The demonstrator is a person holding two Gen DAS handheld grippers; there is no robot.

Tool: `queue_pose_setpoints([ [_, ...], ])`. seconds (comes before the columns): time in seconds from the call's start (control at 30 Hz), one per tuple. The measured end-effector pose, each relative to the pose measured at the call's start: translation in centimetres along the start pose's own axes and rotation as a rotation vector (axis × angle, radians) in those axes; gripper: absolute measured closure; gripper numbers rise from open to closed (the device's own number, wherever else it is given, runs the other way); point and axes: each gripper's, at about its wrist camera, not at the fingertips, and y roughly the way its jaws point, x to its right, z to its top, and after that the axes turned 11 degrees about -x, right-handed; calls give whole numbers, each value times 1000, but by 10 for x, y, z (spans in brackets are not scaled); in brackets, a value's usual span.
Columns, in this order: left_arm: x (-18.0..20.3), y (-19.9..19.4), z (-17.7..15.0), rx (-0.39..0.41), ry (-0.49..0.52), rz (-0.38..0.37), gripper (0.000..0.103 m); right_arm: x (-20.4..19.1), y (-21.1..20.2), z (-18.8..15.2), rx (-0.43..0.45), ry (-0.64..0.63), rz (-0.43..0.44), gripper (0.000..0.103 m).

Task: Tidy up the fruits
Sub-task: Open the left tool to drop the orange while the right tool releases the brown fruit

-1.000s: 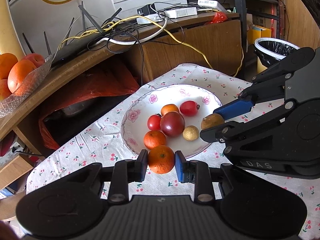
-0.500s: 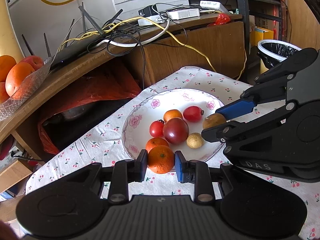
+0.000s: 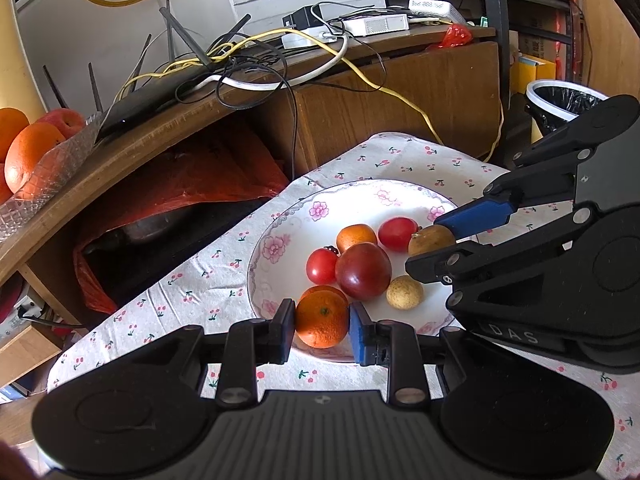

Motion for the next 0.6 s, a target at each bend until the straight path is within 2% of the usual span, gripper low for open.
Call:
queue_pose_setpoints([
  [0.6, -8, 24, 1, -14, -41, -25, 67, 9, 24, 8, -29, 23, 39, 78],
])
